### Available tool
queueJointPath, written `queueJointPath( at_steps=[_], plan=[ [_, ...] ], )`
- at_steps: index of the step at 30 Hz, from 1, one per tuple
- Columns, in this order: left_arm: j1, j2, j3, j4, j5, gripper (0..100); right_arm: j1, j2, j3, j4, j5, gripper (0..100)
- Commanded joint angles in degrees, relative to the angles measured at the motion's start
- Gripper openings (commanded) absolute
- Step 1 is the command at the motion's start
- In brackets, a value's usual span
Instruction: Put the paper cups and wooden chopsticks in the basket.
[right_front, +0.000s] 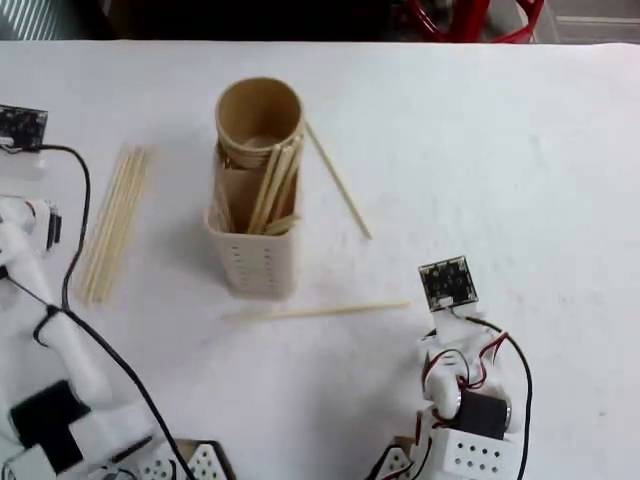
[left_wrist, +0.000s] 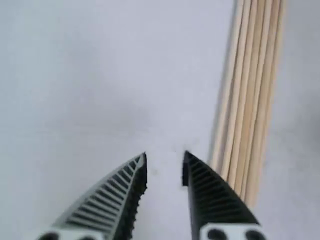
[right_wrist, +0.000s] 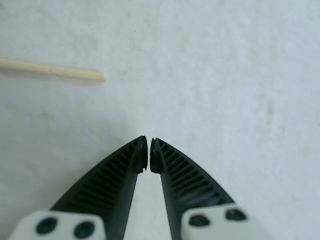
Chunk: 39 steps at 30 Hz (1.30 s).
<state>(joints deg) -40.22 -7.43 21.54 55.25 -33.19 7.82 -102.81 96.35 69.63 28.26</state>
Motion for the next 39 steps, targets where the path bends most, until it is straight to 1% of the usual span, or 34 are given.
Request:
queueJointPath(
  at_steps=[1,5,8,13,18,27,30,34,36,39],
  plan=[
    [-1.27,7.52,-8.97,-1.32,4.66,16,0.66,-0.40,0.53,0.13,0.53,2.4],
    [-0.92,18.07,-15.56,-1.41,9.23,14,0.66,-0.40,0.53,0.13,0.53,2.4],
    [-0.92,25.10,-19.25,-3.16,12.57,14,0.66,-0.40,0.53,0.13,0.53,2.4],
    [0.75,34.07,-22.68,-4.22,13.10,14,0.66,-0.40,0.53,0.13,0.53,2.4],
    [6.02,38.37,-22.59,-3.69,8.79,14,0.66,-0.40,0.53,0.13,0.53,2.4],
    [13.05,38.64,-18.02,-2.29,7.56,14,0.66,-0.40,0.53,0.13,0.53,2.4],
    [13.32,38.55,-18.20,-1.67,4.75,14,0.66,-0.40,0.53,0.13,0.53,2.4],
    [13.41,38.55,-18.29,0.00,3.34,14,0.66,-0.40,0.53,0.13,0.53,2.4],
    [13.41,38.55,-18.29,0.88,1.05,14,0.66,-0.40,0.53,0.13,0.53,2.4],
    [14.64,38.55,-18.29,4.04,-5.45,14,0.66,-0.40,0.53,0.13,0.53,2.4]
  ],
)
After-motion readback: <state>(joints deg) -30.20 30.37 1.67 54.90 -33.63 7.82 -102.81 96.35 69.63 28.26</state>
